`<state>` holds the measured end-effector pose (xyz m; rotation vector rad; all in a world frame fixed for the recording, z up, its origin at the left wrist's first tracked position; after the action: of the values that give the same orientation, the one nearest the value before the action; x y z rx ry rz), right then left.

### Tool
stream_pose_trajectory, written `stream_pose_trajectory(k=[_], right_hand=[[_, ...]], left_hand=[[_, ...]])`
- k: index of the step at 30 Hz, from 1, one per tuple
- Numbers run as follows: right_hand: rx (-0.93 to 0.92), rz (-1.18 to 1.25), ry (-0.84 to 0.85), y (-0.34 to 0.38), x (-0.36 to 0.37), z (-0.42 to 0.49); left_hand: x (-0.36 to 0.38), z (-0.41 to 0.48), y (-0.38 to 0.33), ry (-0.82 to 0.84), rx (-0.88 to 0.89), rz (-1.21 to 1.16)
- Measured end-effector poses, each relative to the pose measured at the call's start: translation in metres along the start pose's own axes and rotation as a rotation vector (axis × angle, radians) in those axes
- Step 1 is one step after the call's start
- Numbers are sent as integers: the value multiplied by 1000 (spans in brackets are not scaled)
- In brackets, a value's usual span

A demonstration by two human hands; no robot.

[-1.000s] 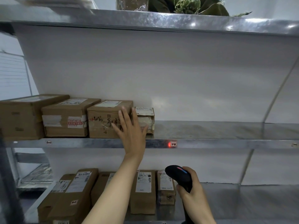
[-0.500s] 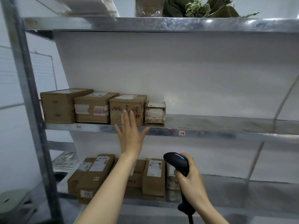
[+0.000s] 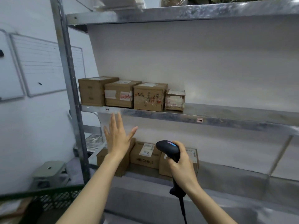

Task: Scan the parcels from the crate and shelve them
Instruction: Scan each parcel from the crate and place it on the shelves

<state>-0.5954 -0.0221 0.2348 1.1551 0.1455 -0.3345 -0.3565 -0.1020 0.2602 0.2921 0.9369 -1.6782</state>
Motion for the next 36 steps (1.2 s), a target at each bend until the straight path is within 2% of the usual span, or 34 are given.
stream_pose_trajectory(k=[11,23,36], right_hand=[[-81,54,141,52,116,-20],[-101,117,322,119,328,-80],[-94,164,590,143,510,-110]], left_hand=[[-68,-46,157,62,-198,66],[-161,-138,402,179,-441,141],[-245,-218,552,147,-727,251]])
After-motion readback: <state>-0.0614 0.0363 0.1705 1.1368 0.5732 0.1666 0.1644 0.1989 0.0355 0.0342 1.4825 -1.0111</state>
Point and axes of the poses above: each hand's wrist, its own z-axis towards the middle knuckle, its own x-axis out of the palm, y = z × x, the point moved 5 cm from there along z, towards the middle knuckle, and after that the axes turned 2 degrees about -y, right-handed, at the moved point
